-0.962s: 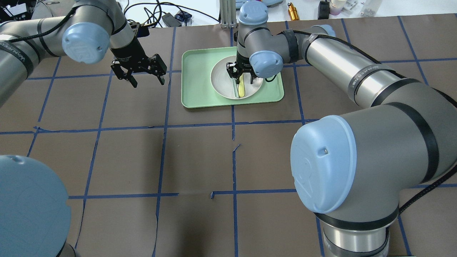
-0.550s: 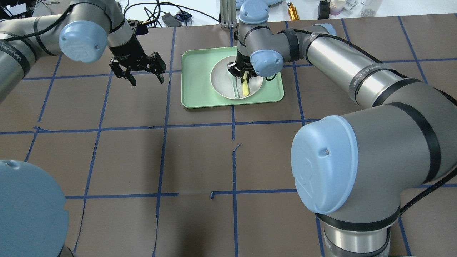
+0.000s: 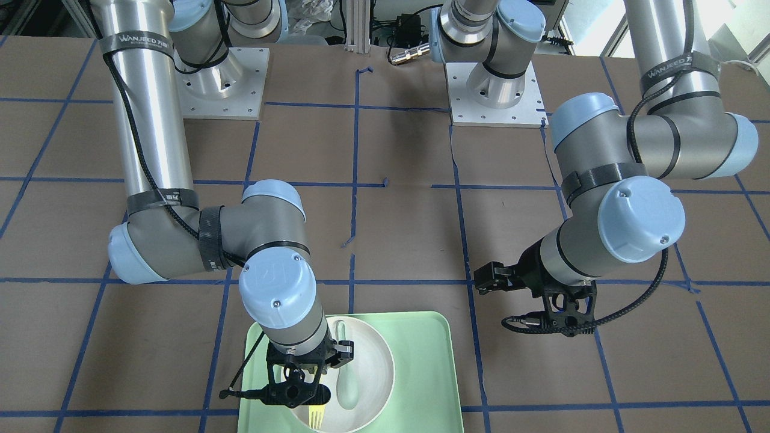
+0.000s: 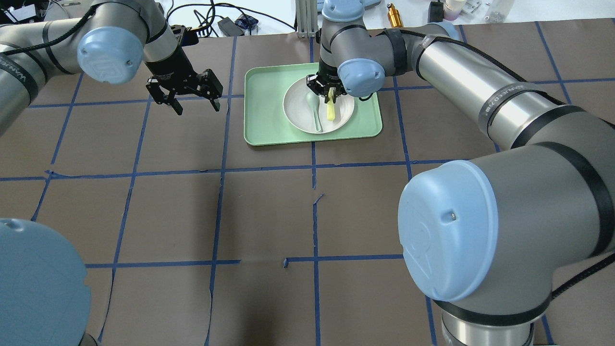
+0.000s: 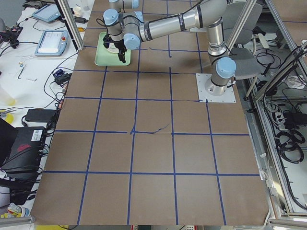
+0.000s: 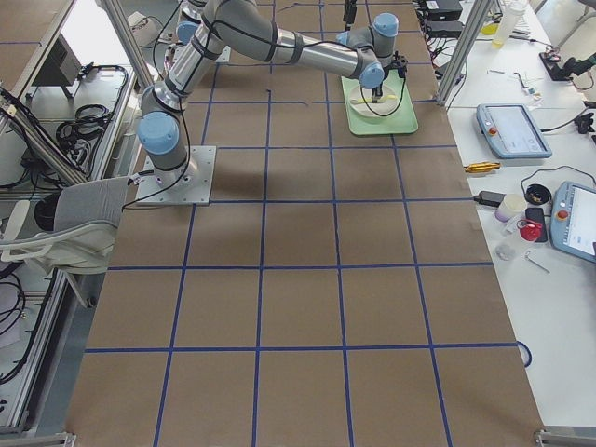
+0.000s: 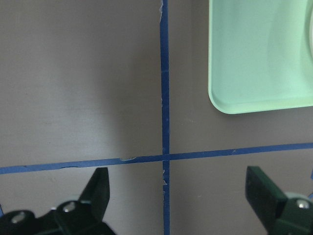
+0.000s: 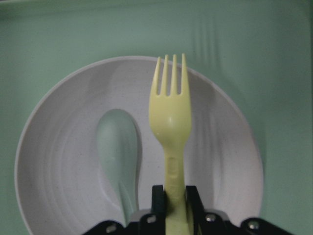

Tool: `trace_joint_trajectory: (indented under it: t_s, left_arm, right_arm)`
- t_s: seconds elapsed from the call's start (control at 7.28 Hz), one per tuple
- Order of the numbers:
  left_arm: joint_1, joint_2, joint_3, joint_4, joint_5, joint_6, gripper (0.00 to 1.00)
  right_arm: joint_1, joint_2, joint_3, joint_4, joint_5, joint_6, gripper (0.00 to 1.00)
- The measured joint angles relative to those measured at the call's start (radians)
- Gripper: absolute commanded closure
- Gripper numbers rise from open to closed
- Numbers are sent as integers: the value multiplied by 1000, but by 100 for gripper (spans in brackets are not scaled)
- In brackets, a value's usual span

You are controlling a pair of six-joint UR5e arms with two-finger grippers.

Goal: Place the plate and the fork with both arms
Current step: 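Lift the fork with the right gripper and set it beside the plate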

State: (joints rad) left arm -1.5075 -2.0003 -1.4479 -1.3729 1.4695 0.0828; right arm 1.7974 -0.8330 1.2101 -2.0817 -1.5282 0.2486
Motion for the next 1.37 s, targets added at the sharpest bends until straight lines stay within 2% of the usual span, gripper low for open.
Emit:
trace_joint_trajectory:
  t_s: [0.41, 0.96, 1.1, 1.24, 1.37]
  left_arm:
    - [2, 4, 2, 0, -6, -1, 0]
    - [3, 12, -1, 0, -13, -4, 0]
    - [3, 12, -1, 0, -13, -4, 0]
    - [3, 11, 0, 0, -12, -5, 0]
    - [3, 11, 0, 0, -13, -5, 0]
  right_arm:
    - [-67, -31, 14, -1, 5, -78, 100]
    - [-102, 16, 48, -10, 4, -177, 100]
    - [-102, 21, 51, -10, -1, -183, 92]
    - [-102, 24, 54, -11, -2, -182, 72]
    - [-102, 25, 58, -11, -3, -178, 38]
